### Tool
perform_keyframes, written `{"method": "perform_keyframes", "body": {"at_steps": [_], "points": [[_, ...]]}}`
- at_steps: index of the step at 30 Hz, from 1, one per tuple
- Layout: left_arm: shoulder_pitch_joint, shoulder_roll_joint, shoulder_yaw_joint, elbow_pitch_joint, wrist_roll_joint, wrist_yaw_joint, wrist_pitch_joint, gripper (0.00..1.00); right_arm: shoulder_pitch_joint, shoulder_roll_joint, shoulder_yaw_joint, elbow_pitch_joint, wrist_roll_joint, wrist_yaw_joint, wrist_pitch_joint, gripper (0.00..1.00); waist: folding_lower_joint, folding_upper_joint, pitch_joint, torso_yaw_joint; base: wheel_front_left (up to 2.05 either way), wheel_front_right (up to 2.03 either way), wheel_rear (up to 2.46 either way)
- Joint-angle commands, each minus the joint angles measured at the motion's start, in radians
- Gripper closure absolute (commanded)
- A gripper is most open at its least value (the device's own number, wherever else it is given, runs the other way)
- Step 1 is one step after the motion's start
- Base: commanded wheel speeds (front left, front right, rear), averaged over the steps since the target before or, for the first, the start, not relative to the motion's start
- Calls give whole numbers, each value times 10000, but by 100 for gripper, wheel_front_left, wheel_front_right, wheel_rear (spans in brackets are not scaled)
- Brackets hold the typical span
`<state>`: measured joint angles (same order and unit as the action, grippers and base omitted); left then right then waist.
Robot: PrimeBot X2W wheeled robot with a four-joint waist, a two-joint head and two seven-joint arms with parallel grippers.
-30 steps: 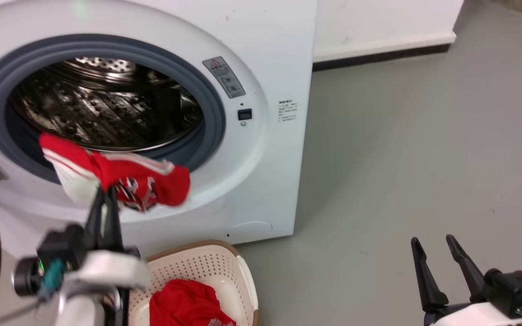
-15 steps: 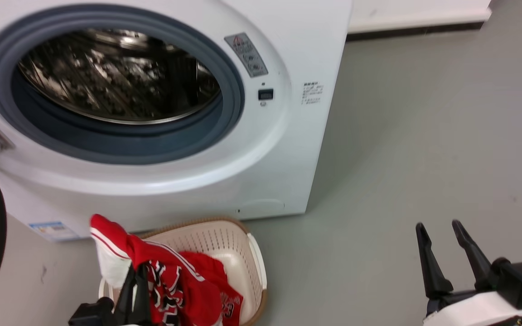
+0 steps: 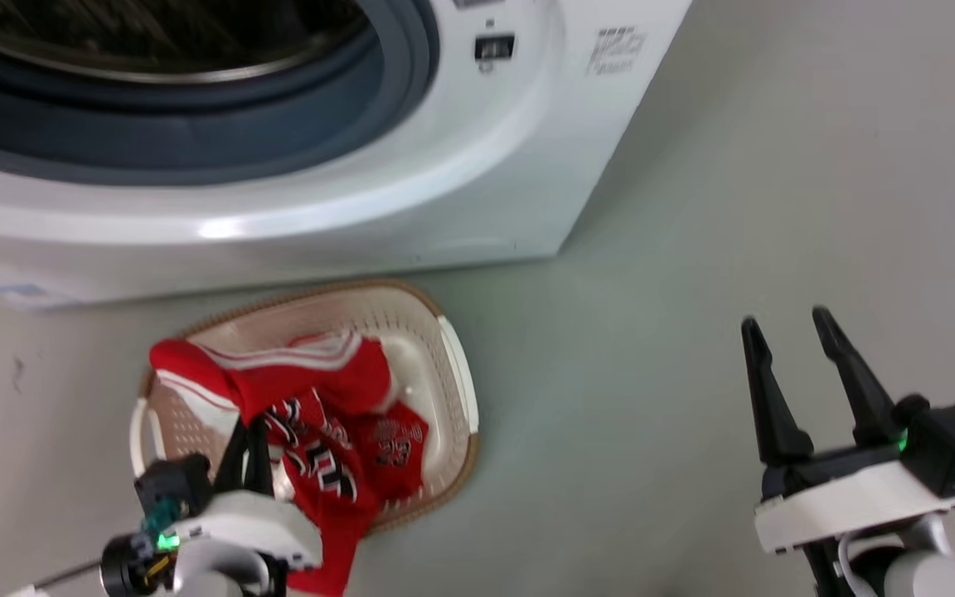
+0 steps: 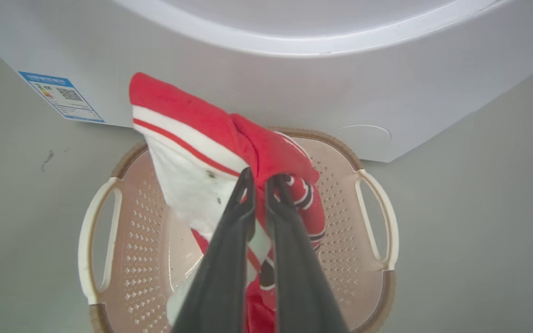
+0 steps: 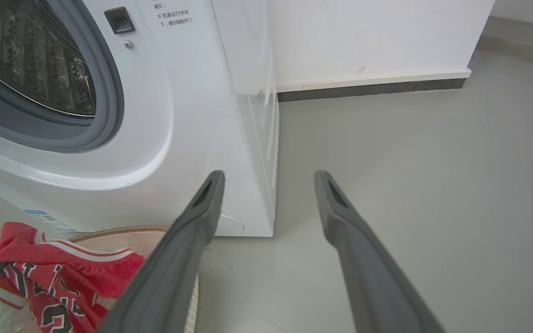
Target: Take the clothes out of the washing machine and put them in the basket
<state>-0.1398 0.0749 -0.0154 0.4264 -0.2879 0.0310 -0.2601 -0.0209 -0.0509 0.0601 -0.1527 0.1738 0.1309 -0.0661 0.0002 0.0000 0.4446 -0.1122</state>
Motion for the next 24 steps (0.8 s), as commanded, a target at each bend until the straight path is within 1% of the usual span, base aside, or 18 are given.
{"method": "perform_keyframes", "body": {"at_steps": [1, 7, 11, 13, 17, 24], "points": [[-312, 51, 81, 186, -7, -10, -66, 100, -240, 14, 44, -35, -64, -3, -62, 0, -2, 0, 968, -150, 0, 0, 0], [-1777, 262, 587, 1948, 58, -177, -65, 100, -888, 13, 265, -103, -75, -3, -142, 0, -2, 0, 2409, -357, 0, 0, 0], [-2594, 240, 916, 3191, -109, -313, -51, 100, -1174, 13, 358, -119, -112, -3, -208, 0, -2, 0, 3184, -475, 0, 0, 0], [-3042, 327, 1005, 3792, -99, -367, -53, 100, -1271, 14, 425, -110, -110, -3, -246, 0, -2, 0, 3492, -540, 0, 0, 0], [-3670, 470, 1116, 4869, -84, -450, -52, 100, -1435, 14, 551, -73, -106, -3, -342, 0, -2, 0, 3890, -647, 0, 0, 0], [-4355, 586, 1120, 5733, 132, -536, -53, 100, -1530, 14, 612, 141, -104, -3, -431, 0, -2, 0, 3967, -682, 0, 0, 0]]}}
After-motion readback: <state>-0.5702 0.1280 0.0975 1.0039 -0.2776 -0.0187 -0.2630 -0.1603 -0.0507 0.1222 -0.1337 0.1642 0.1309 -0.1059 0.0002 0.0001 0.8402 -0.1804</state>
